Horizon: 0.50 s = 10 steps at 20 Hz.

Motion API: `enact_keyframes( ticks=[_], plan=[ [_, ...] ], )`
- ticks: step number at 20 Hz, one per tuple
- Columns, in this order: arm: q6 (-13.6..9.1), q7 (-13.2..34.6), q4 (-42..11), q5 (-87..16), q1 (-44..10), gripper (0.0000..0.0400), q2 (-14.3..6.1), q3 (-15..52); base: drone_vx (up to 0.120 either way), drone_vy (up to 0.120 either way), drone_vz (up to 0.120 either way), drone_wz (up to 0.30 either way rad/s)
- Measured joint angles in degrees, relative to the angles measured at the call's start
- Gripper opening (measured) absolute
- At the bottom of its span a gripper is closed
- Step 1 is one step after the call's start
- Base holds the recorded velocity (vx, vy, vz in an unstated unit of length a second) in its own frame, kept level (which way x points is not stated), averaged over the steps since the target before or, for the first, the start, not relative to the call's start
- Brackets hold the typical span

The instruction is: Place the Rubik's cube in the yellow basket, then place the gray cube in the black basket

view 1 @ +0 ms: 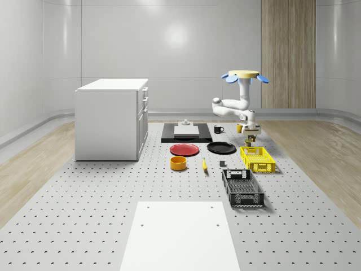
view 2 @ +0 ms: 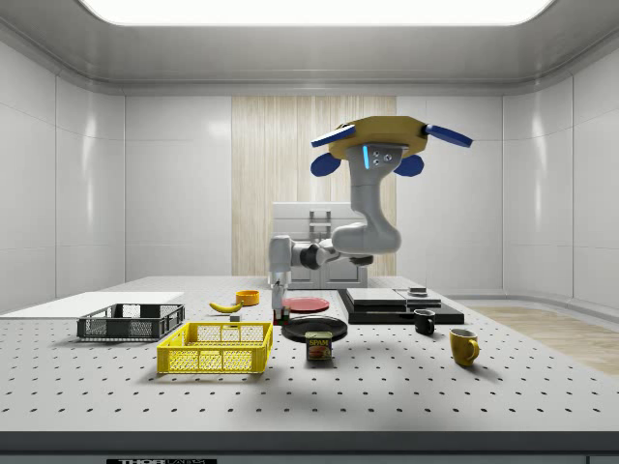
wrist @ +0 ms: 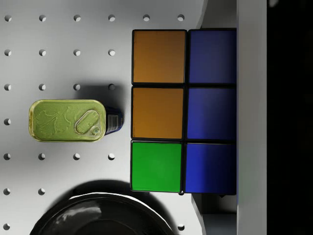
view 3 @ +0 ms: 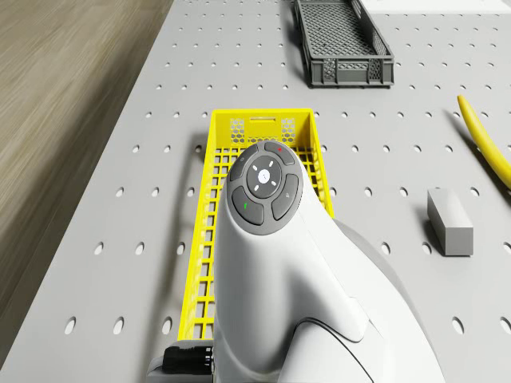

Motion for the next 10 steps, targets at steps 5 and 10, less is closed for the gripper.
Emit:
enact_keyframes(
  ticks=[5,10],
  plan=[
    [0.3,0.1,0.0,0.1,-0.1,0.0322,-0.3,0.0,0.120,0.000,0.000,0.000],
    [0.6,0.1,0.0,0.2,-0.2,0.0322,-0.6,0.1,0.120,0.000,0.000,0.000]
  ],
)
